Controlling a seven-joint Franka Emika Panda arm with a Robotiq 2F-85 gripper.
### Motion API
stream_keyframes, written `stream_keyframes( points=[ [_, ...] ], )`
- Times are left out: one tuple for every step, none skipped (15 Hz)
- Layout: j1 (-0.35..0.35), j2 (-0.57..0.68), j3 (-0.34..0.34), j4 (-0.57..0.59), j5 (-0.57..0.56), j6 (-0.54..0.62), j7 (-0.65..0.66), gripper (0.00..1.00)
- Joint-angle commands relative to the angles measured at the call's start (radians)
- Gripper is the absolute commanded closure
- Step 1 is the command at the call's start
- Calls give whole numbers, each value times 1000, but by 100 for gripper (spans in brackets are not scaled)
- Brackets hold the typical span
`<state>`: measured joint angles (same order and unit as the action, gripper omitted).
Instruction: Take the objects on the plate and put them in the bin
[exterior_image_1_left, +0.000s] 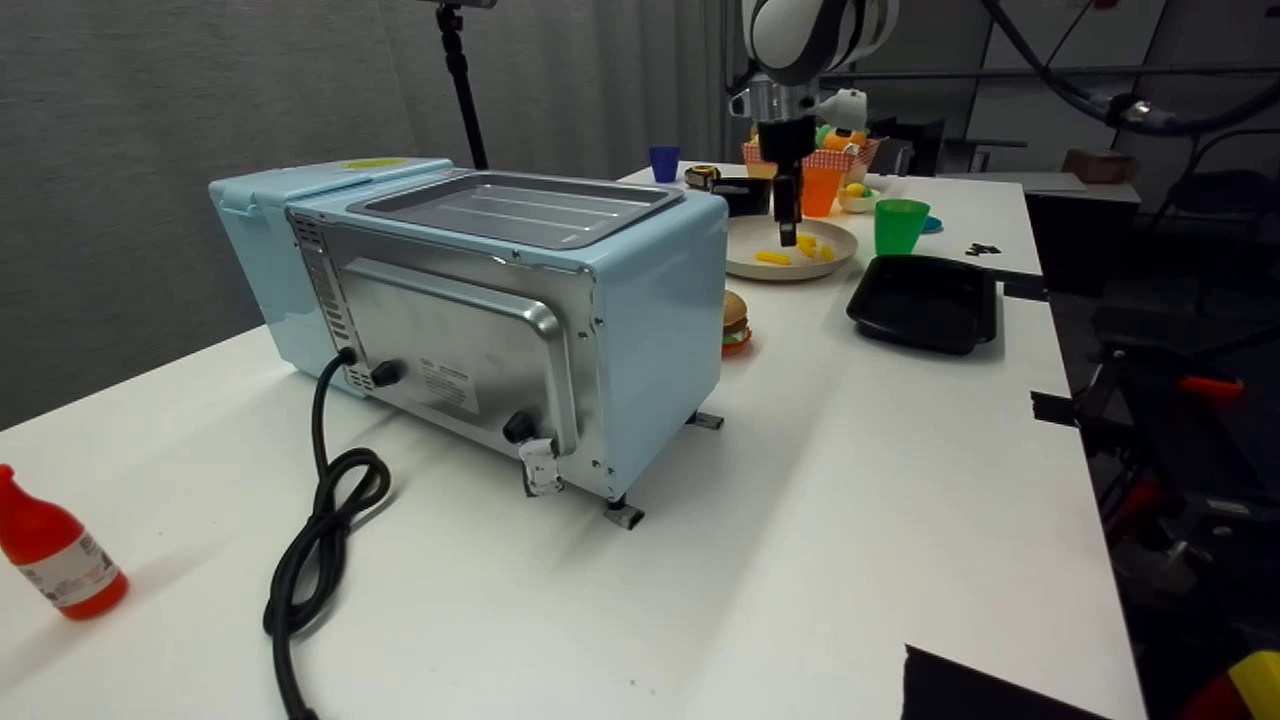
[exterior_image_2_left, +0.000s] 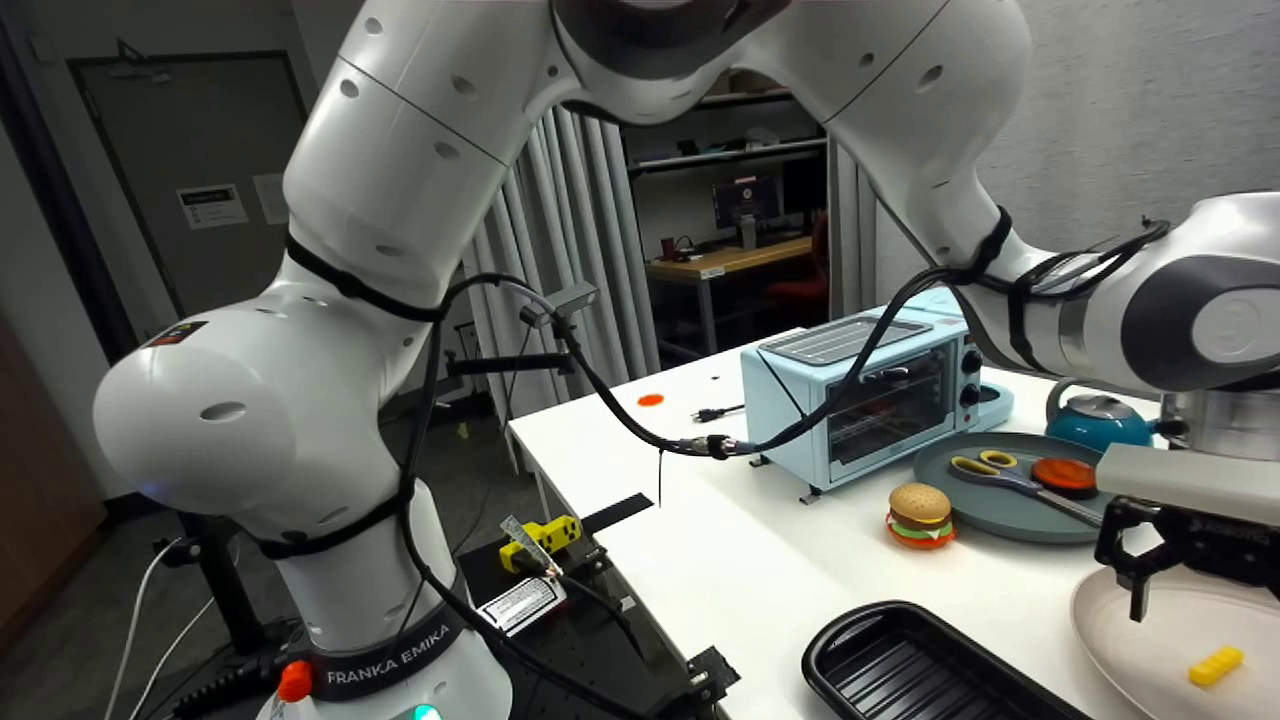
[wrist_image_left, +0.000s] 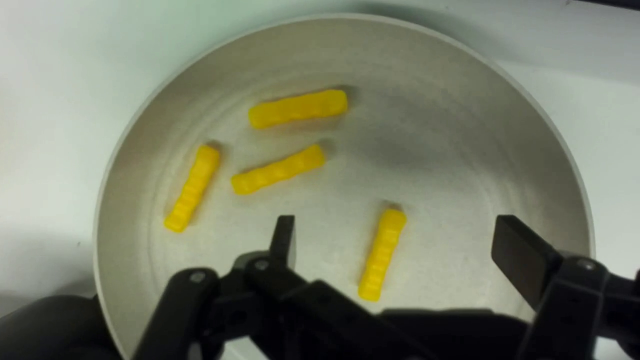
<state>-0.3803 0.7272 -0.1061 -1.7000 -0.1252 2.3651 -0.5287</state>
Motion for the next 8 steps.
stream_keyframes(
  points=[
    [-11, 43, 19, 46, 2, 12, -20, 0],
    [-10, 53, 20, 54, 0, 10, -20, 0],
    [-11, 63, 20, 64, -1, 9, -19, 0],
    [-11, 74, 19, 74, -1, 6, -16, 0],
    [-11, 83, 18, 85, -2, 3, -14, 0],
    [-12, 93, 18, 95, -1, 1, -14, 0],
    [-12, 102, 17, 106, -2, 2, -12, 0],
    [-12, 112, 17, 117, -3, 0, -11, 0]
  ],
)
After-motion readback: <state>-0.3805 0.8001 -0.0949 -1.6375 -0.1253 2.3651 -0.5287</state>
